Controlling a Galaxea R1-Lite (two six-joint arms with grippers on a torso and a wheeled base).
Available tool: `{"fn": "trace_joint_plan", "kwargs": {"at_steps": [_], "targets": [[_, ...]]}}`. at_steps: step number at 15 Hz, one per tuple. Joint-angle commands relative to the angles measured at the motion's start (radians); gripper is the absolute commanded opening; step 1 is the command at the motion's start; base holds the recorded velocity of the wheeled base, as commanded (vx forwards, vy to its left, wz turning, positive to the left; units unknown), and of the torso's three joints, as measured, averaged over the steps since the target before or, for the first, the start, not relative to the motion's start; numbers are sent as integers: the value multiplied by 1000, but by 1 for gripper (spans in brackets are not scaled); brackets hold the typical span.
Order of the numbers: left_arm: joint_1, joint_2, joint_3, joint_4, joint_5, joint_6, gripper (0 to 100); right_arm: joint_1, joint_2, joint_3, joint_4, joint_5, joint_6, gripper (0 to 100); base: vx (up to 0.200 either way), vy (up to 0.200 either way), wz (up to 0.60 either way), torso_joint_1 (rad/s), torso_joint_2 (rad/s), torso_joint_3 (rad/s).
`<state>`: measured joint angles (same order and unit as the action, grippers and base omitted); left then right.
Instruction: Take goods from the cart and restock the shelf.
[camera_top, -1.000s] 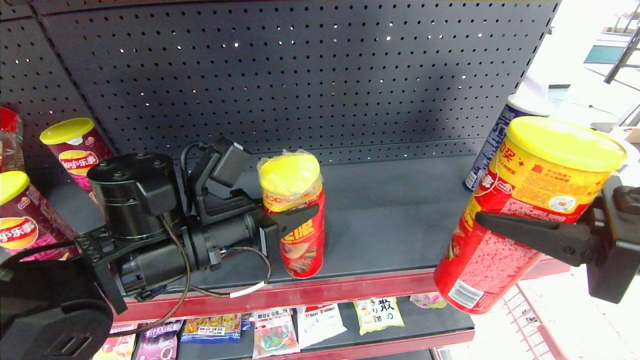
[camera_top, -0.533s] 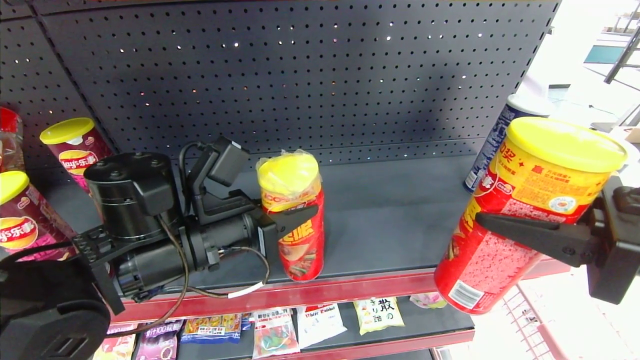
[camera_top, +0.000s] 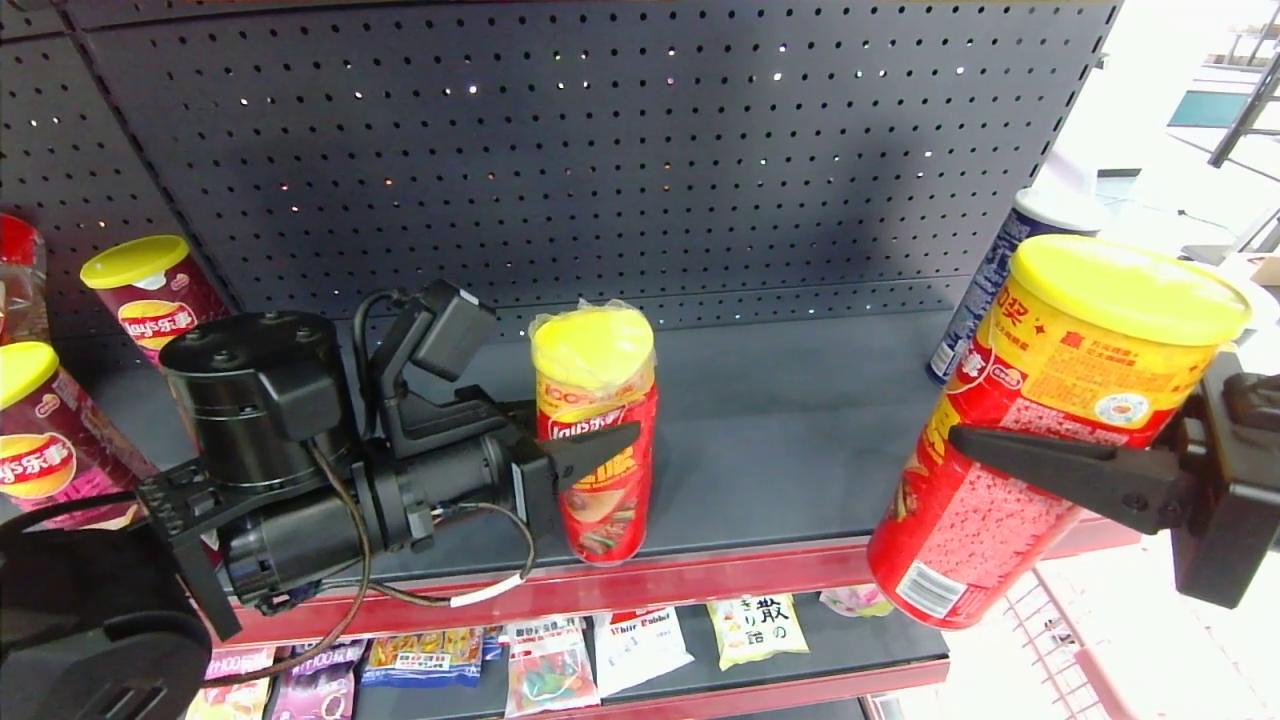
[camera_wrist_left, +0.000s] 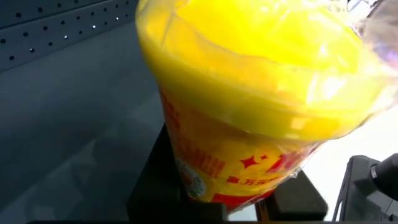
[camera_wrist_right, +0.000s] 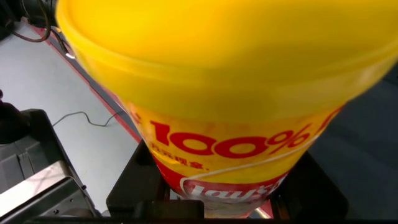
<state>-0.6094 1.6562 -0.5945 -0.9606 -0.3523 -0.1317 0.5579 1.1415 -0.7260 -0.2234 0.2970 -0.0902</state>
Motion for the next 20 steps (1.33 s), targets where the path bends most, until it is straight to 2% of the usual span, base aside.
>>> {"fn": "trace_joint_plan", "kwargs": {"at_steps": [1, 7, 10, 13, 14, 15, 16, 20], "targets": [[0, 1, 4, -1, 1, 0, 100, 0, 1, 0, -1, 1, 0, 0, 0, 0, 0, 0, 0, 0], [2, -6, 16, -3, 1, 0, 100, 0, 6, -1, -1, 1, 0, 0, 0, 0, 0, 0, 0, 0], [8, -79, 122, -3, 1, -2, 100, -1, 46, -35, -1, 2, 0, 0, 0, 0, 0, 0, 0, 0], [40, -157, 226, -3, 0, -2, 100, -1, 126, -92, -1, 5, -2, 0, 0, 0, 0, 0, 0, 0], [40, -157, 226, -3, 0, -2, 100, -1, 126, -92, -1, 5, -2, 0, 0, 0, 0, 0, 0, 0], [65, -219, 295, -3, -2, -2, 100, 0, 190, -130, -4, 7, -3, 0, 0, 0, 0, 0, 0, 0], [76, -246, 326, -3, -4, -3, 100, 5, 218, -151, -5, 7, -3, 0, 0, 0, 0, 0, 0, 0], [115, -374, 453, -1, -4, -40, 100, 2, 377, -214, -123, 5, -2, 0, 0, 0, 0, 0, 0, 0]]}}
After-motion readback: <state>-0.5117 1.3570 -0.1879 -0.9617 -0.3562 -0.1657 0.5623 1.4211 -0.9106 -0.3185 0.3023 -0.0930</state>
